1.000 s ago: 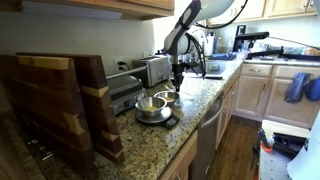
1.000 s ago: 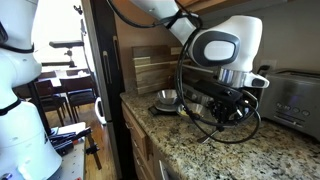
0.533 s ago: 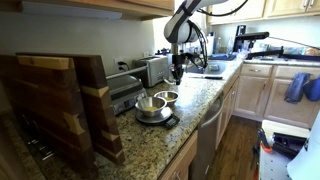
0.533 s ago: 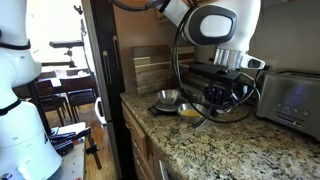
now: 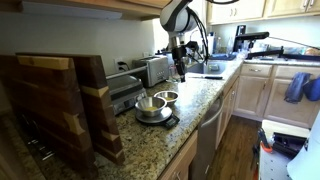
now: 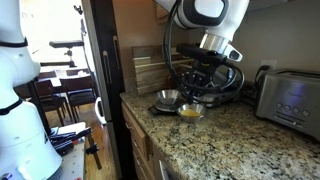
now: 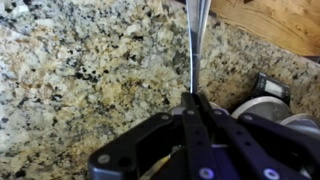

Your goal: Use the spoon to put some sugar into the other bowl

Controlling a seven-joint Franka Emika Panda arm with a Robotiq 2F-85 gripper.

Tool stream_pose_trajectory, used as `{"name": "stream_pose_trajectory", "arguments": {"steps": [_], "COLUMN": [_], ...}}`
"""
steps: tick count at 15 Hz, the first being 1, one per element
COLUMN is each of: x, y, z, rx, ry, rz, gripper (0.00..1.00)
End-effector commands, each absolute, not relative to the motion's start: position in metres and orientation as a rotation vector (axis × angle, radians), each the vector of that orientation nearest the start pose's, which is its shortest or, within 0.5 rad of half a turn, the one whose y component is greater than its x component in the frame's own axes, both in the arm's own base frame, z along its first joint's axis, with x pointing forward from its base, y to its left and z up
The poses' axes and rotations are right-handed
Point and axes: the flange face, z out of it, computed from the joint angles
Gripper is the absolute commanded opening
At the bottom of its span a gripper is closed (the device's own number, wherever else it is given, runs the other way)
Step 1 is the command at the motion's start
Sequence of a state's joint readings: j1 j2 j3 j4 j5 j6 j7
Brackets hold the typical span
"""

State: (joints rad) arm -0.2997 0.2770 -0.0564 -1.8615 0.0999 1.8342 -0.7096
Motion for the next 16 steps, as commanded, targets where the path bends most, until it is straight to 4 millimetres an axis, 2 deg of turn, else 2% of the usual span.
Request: {"name": "stream_pose_trajectory", "arguments": {"steps": [1, 4, 5, 8, 13, 16], "x": [0.545, 0.555, 0.558, 0.560, 0.560, 0.567], "y": [-0.176, -0.168, -0.171, -0.167, -0.169, -0.156], "z": [0.357, 0.345, 0.346, 0.338, 0.338, 0.331], "rx": [-2.896, -2.939, -2.917, -2.924, -2.926, -2.944], "ry": [-0.552, -0.640, -0.620, -0.656, -0.653, -0.705], "rz": [0.431, 0.528, 0.462, 0.505, 0.507, 0.574], "gripper": [0.04, 0.04, 0.06, 0.06, 0.04, 0.04]}}
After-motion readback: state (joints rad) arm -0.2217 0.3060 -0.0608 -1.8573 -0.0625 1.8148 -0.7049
